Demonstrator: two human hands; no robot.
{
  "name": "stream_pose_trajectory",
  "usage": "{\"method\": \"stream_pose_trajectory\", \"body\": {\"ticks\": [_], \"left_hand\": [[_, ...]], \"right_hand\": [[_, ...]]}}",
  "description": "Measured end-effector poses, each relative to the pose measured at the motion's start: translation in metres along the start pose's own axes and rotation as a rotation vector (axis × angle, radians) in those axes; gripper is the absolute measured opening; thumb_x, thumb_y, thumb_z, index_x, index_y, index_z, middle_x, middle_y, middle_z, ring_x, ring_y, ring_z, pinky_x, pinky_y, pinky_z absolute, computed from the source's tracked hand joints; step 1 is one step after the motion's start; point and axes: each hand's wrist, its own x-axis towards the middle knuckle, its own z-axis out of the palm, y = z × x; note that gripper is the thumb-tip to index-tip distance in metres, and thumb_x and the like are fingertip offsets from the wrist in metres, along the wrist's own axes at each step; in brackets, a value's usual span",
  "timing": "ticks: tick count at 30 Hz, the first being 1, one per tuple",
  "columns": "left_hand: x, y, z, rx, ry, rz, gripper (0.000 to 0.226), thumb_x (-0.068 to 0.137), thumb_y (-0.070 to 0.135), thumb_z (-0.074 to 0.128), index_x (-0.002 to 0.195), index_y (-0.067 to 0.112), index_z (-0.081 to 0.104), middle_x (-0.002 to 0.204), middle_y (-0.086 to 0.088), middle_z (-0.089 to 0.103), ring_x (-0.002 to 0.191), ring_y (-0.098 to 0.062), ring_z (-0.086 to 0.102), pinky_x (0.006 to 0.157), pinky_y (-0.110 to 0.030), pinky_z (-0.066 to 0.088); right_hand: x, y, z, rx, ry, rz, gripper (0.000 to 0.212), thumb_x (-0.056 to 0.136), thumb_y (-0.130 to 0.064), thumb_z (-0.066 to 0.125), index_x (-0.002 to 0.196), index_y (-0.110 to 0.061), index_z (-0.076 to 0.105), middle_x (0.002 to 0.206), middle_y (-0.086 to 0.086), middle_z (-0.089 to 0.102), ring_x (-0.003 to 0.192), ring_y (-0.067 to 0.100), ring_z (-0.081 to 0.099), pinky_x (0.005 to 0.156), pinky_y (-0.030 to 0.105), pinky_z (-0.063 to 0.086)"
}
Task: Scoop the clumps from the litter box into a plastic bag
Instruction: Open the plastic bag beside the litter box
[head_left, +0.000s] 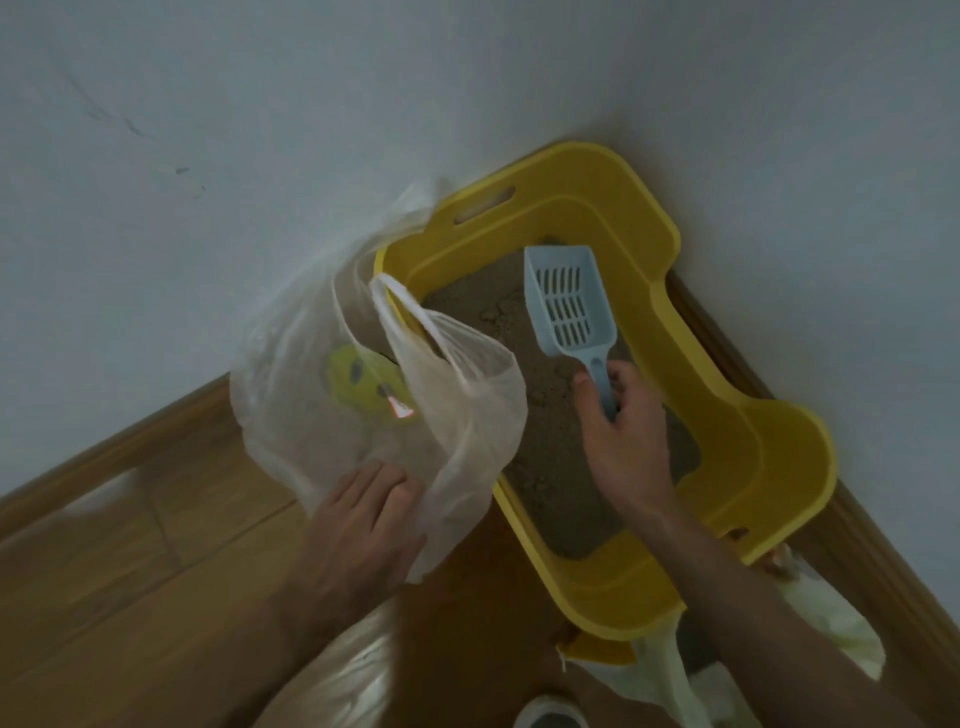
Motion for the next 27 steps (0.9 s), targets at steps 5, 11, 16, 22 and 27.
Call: {"method": "stream_pose_trajectory", "body": {"ticks": [5,11,16,22,27], "left_hand": [[-0.004,-0.009,0.011,-0.05,-0.001,-0.005,0.032,0.078,0.033,0.057,0.098,0.01,0.046,0.098,-0.005,0.045,0.086,-0.025,0.049,0.078,-0.034,0.042],[-0.001,-0.011,0.02,-0.045,-0.069,0.075,0.047,0.074,0.041,0.064,0.104,0.01,0.046,0.104,-0.005,0.046,0.091,-0.025,0.051,0.084,-0.034,0.041],[0.005,-0.016,0.02,-0.066,-0.093,0.096,0.055,0.07,0.04,0.07,0.109,0.011,0.045,0.105,-0.004,0.045,0.092,-0.024,0.05,0.082,-0.031,0.04],[0.004,-0.018,0.013,-0.115,-0.095,0.054,0.054,0.071,0.04,0.068,0.114,0.015,0.045,0.109,-0.001,0.046,0.095,-0.02,0.053,0.079,-0.027,0.042],[0.004,-0.013,0.011,-0.137,-0.068,-0.002,0.04,0.072,0.033,0.06,0.107,0.016,0.047,0.104,0.001,0.045,0.09,-0.018,0.05,0.077,-0.023,0.039]], "right_hand": [[0.008,0.039,0.003,-0.165,0.023,0.011,0.011,0.099,-0.027,0.049,0.098,-0.015,0.05,0.076,0.014,0.058,0.055,0.023,0.054,0.046,0.042,0.048],[0.026,0.081,0.007,-0.383,-0.031,0.098,0.022,0.099,-0.024,0.047,0.119,-0.013,0.045,0.085,0.003,0.061,0.063,0.017,0.063,0.053,0.039,0.057],[0.04,0.091,0.016,-0.537,-0.056,0.134,0.024,0.101,-0.026,0.044,0.117,-0.008,0.043,0.093,0.007,0.058,0.076,0.024,0.062,0.065,0.042,0.055],[0.041,0.095,0.02,-0.659,-0.064,0.143,0.029,0.1,-0.03,0.043,0.119,-0.009,0.042,0.11,0.014,0.06,0.093,0.03,0.062,0.077,0.048,0.055],[0.041,0.098,0.019,-0.73,-0.091,0.151,0.03,0.097,-0.036,0.047,0.115,-0.012,0.045,0.108,0.012,0.061,0.091,0.029,0.063,0.077,0.048,0.056]]}}
